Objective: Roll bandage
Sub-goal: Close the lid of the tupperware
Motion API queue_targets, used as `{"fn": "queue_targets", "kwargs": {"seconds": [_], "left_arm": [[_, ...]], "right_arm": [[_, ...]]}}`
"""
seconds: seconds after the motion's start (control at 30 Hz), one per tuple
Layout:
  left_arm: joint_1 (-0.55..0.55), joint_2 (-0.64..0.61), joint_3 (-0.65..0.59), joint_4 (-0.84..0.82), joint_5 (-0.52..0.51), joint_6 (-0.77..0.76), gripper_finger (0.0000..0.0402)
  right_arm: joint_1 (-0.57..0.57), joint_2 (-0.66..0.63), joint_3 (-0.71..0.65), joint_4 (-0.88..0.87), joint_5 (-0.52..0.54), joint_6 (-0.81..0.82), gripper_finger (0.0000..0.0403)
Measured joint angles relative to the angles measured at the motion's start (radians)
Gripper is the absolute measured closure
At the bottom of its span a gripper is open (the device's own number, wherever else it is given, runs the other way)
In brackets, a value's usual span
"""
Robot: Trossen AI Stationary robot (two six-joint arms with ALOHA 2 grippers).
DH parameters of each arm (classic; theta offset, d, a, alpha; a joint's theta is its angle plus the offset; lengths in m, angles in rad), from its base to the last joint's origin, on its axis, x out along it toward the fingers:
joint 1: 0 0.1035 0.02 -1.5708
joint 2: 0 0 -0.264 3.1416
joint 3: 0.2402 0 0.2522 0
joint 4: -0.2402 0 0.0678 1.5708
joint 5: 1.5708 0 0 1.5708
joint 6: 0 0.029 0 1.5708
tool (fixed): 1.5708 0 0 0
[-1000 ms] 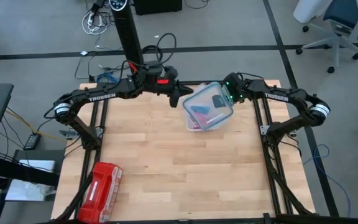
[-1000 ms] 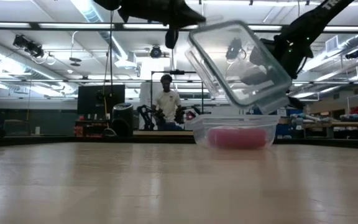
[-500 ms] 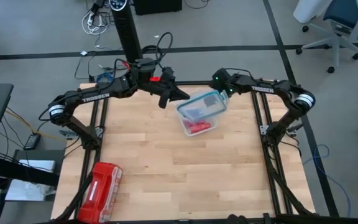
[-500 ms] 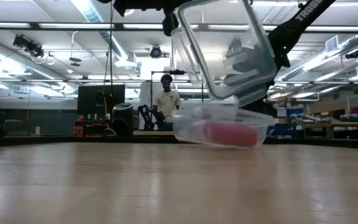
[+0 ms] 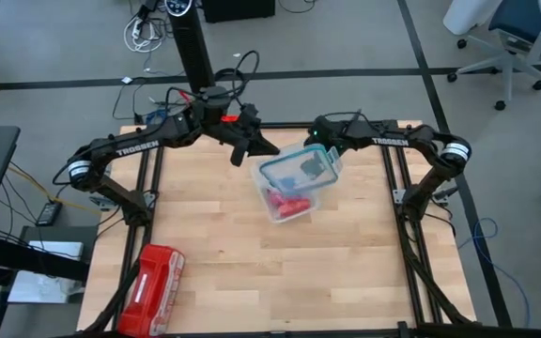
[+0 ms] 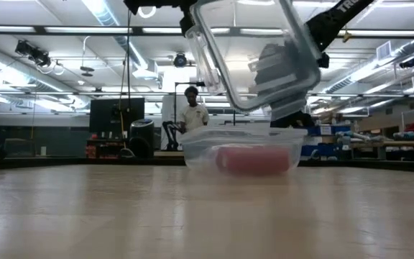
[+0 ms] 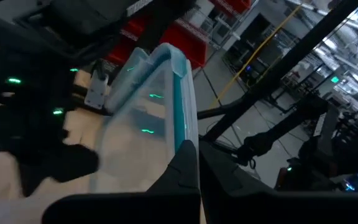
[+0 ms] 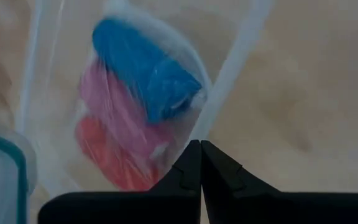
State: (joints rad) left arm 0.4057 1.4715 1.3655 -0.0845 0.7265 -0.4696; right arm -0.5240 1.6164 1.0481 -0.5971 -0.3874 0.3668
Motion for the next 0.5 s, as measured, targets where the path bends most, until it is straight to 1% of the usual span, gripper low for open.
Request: {"fn": "queue_targets", "kwargs": {"seconds": [0.3, 0.43, 0.5], "left_arm": [[0.000, -0.035, 0.000, -0.017, 0.005, 0.016, 0.0401], [0.000, -0.060, 0.000, -0.042, 0.005, 0.017, 0.0401], [0.000, -0.072, 0.000, -0.062, 0.005, 0.022, 0.0401]], "right_arm": [[0.156, -0.002, 0.001, -0.026, 0.017, 0.083, 0.0399], [0.190, -0.012, 0.000, -0.030, -0.002, 0.118, 0.0401], [0.192, -0.030, 0.000, -0.031, 0.008, 0.128, 0.0401]]}}
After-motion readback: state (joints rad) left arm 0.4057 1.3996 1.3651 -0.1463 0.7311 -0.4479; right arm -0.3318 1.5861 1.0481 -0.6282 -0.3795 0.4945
